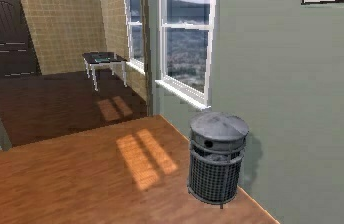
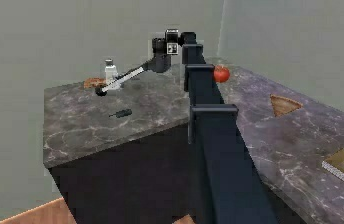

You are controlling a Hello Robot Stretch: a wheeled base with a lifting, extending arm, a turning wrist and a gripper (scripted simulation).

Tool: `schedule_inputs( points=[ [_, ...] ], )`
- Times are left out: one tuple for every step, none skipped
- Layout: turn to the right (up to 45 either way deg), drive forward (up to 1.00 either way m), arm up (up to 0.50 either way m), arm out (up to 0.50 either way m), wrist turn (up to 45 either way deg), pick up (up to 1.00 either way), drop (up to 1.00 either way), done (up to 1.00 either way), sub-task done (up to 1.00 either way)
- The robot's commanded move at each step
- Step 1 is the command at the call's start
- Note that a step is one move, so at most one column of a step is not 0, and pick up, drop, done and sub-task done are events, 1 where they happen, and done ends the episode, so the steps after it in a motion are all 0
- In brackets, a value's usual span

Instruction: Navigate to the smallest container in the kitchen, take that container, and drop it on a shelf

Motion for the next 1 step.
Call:
schedule_inputs(
  points=[
    [0.0, 0.00, 0.00, 0.00, -45.0, 0.00, 0.00, 0.00, 0.00]
  ],
)
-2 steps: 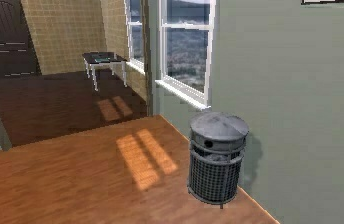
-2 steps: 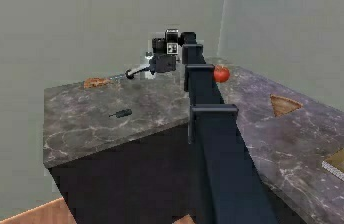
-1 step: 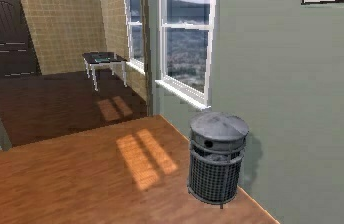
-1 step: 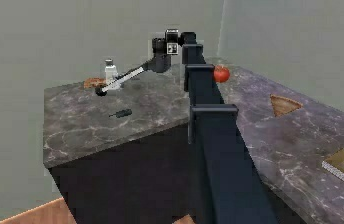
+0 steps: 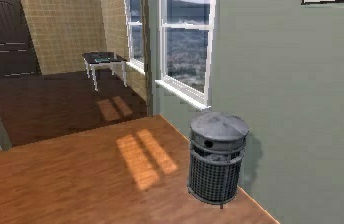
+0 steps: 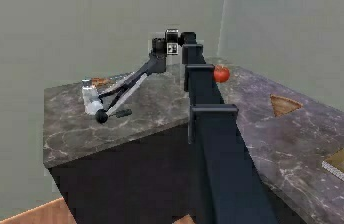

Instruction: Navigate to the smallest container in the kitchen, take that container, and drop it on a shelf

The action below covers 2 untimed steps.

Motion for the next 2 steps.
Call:
schedule_inputs(
  points=[
    [0.0, 0.00, 0.00, 0.00, -12.0, 0.00, 0.00, 0.00, 0.00],
    [0.0, 0.00, 0.00, -0.48, 0.0, 0.00, 0.00, 0.00, 0.00]
  ],
)
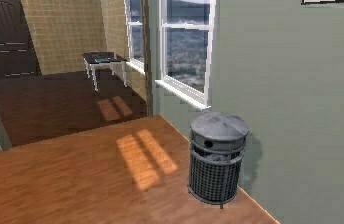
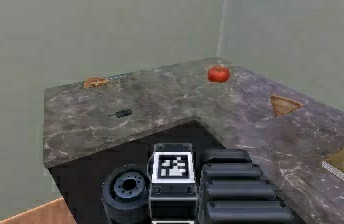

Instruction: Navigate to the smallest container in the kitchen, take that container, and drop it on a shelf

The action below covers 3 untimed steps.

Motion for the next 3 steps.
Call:
schedule_inputs(
  points=[
    [-30.0, 0.00, 0.00, 0.00, 0.0, 0.00, 0.00, 0.00, 0.00],
    [0.0, 1.00, 0.00, 0.00, 0.0, 0.00, 0.00, 0.00, 0.00],
    [0.0, 1.00, 0.00, 0.00, 0.0, 0.00, 0.00, 0.00, 0.00]
  ],
)
